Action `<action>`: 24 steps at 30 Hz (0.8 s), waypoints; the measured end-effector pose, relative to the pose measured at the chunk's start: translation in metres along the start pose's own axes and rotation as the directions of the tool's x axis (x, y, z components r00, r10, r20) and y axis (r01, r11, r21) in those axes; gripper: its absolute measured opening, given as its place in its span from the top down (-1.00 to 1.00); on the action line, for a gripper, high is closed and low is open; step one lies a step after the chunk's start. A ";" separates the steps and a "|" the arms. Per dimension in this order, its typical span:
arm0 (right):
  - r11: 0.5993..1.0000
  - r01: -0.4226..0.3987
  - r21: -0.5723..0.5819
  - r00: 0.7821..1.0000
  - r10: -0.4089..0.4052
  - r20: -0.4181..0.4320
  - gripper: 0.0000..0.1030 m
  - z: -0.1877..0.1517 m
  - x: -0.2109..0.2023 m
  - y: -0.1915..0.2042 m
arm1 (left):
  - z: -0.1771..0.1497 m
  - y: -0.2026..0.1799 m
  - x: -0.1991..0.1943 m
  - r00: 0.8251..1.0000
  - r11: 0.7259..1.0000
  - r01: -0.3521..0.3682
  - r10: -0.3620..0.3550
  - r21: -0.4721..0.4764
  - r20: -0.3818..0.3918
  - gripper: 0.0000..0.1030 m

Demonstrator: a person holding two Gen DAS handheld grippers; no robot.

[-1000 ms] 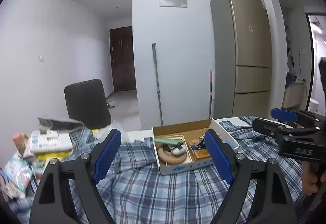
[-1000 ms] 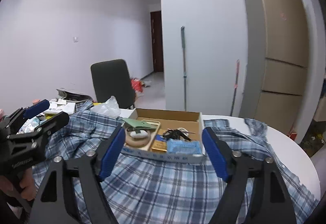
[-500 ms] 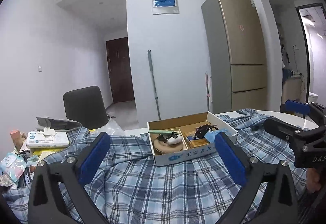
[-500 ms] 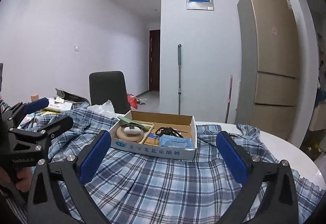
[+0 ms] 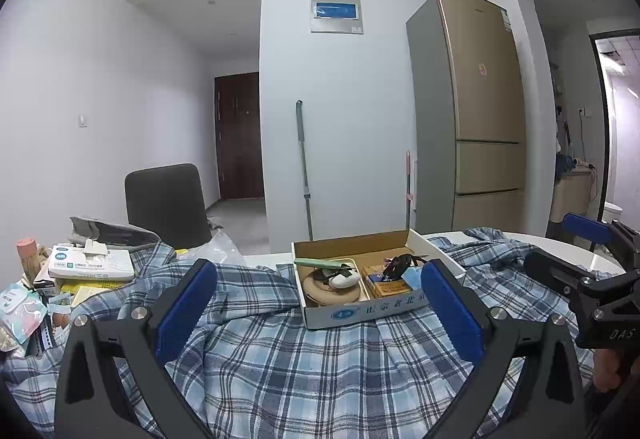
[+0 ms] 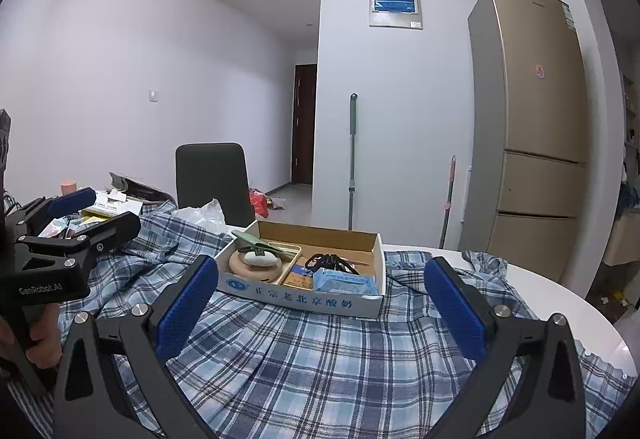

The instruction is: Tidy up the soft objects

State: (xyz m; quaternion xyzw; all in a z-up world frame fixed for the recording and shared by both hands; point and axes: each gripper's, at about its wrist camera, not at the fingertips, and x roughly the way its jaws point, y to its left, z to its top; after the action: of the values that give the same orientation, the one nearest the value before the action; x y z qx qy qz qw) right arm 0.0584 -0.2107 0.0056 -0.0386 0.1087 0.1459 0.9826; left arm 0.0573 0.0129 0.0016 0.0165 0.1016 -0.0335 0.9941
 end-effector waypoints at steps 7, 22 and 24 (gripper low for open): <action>1.000 -0.003 -0.005 1.000 0.003 0.002 -0.99 0.001 -0.001 0.000 | 0.001 -0.001 -0.002 1.000 1.000 0.003 -0.003 -0.001 0.008 -1.00; 1.000 -0.012 -0.007 1.000 0.012 -0.002 -0.99 0.001 0.000 0.001 | 0.001 -0.003 -0.008 0.999 1.000 -0.014 0.013 0.013 0.036 -1.00; 1.000 -0.013 -0.006 1.000 0.012 -0.002 -0.99 0.001 0.000 0.001 | 0.001 -0.002 -0.008 0.999 1.000 -0.010 0.010 0.011 0.037 -1.00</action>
State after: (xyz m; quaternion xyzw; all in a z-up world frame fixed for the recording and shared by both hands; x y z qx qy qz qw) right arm 0.0582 -0.2093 0.0070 -0.0410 0.1097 0.1523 0.9814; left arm 0.0492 0.0117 0.0044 0.0218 0.0829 -0.0294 0.9959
